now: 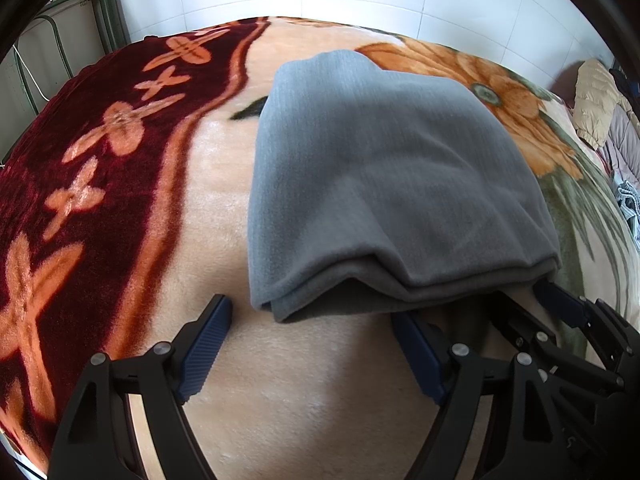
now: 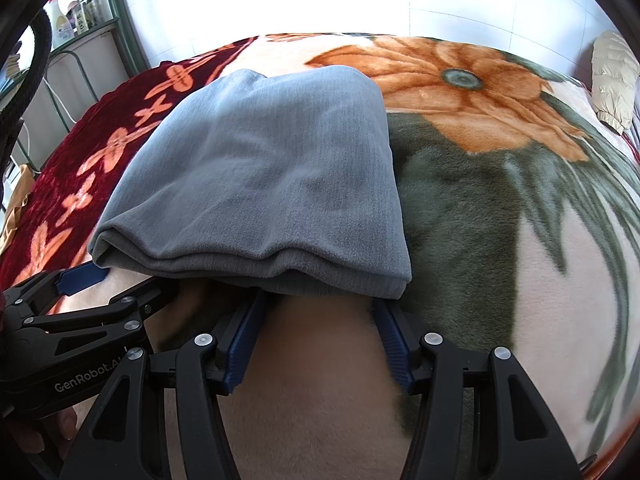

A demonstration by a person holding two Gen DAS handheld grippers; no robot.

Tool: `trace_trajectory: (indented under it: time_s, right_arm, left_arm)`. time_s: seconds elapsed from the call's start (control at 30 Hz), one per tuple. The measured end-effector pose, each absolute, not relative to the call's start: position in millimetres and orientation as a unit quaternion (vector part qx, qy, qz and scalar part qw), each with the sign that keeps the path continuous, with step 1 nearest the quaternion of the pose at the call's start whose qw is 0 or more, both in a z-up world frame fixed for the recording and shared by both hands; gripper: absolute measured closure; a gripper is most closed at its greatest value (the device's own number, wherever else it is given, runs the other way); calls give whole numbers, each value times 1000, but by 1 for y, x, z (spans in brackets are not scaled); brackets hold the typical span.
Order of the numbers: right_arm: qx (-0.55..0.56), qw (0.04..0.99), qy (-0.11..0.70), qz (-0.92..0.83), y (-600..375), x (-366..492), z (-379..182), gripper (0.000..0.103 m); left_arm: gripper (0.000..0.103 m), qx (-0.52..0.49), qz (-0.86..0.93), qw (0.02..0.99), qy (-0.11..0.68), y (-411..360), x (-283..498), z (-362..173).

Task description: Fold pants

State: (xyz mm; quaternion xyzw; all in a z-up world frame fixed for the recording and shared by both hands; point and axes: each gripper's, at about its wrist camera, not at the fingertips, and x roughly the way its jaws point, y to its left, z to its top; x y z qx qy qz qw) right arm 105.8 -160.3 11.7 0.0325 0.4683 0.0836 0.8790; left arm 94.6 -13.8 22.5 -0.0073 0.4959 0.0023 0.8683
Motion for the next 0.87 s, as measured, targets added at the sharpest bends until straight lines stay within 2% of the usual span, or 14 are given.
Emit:
trace_trajectory:
  time_s: [0.87]
  right_arm:
    - [33, 879, 468, 85, -162, 107, 11, 46]
  left_arm:
    - [19, -9, 3, 867, 497, -11, 94, 23]
